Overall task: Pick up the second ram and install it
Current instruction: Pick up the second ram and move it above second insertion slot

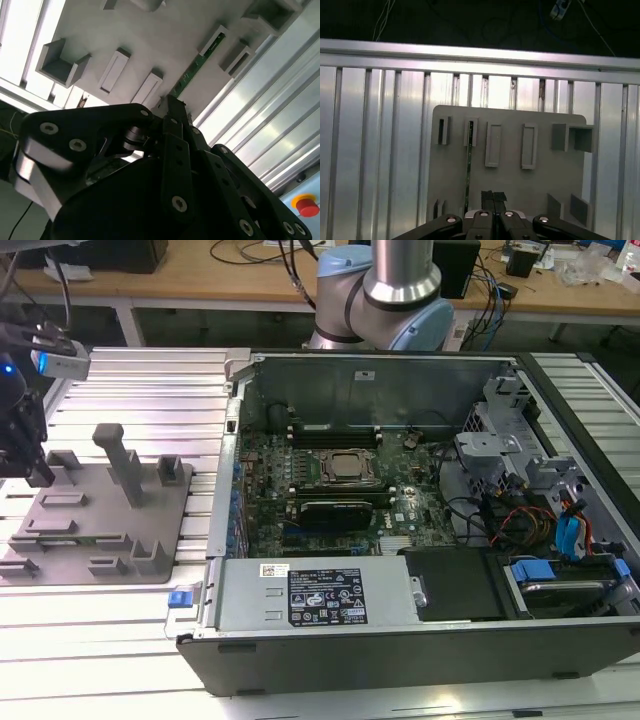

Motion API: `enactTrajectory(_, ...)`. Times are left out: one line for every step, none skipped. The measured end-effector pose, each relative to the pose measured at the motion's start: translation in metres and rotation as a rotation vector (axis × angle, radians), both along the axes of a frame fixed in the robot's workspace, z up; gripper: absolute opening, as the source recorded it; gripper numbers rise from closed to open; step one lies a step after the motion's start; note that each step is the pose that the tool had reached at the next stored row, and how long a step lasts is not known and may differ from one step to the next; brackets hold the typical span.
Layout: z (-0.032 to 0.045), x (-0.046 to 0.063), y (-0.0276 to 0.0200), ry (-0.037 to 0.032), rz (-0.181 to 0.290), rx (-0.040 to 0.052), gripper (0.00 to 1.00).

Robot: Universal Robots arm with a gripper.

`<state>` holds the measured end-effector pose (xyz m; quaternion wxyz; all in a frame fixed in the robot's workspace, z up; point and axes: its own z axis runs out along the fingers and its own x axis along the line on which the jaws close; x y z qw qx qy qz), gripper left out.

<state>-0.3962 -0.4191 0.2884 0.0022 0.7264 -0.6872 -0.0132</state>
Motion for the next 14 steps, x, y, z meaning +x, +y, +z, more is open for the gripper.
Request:
enactTrajectory(-0.0019, -0.001, -0.0004, 0.0000, -0.002, 0.0000, 0.08)
enactTrajectory(-0.0040, -0.001, -0.0006, -0.0001, -0.005, 0.0000, 0.08)
enactTrajectory(-0.0057, -0.002, -0.0007, 0.0000, -0.006, 0.0000, 0.08)
enactTrajectory(-0.0080, -0.002, -0.0007, 0.0000, -0.008, 0.0000, 0.08)
enactTrajectory(-0.0099, -0.002, -0.0008, 0.0000, -0.008, 0.0000, 0.08)
enactTrajectory(-0.0114, -0.003, -0.0008, 0.0000, -0.009, 0.0000, 0.08)
enactTrajectory(-0.0124, -0.003, -0.0008, 0.0001, -0.009, 0.0000, 0.08)
enactTrajectory(-0.0132, -0.003, -0.0008, 0.0000, -0.010, 0.0000, 0.08)
enactTrajectory(-0.0142, -0.003, -0.0008, 0.0000, -0.010, 0.0000, 0.08)
enactTrajectory(-0.0147, -0.003, -0.0008, 0.0000, -0.010, 0.0000, 0.08)
enactTrajectory(-0.0156, -0.003, -0.0009, 0.0000, -0.010, 0.0000, 0.08)
enactTrajectory(-0.0177, -0.004, -0.0012, 0.0000, -0.010, 0.0000, 0.08)
enactTrajectory(-0.0204, -0.004, -0.0018, 0.0000, -0.010, 0.0000, 0.08)
enactTrajectory(-0.0223, -0.004, -0.0022, 0.0001, -0.010, -0.0001, 0.08)
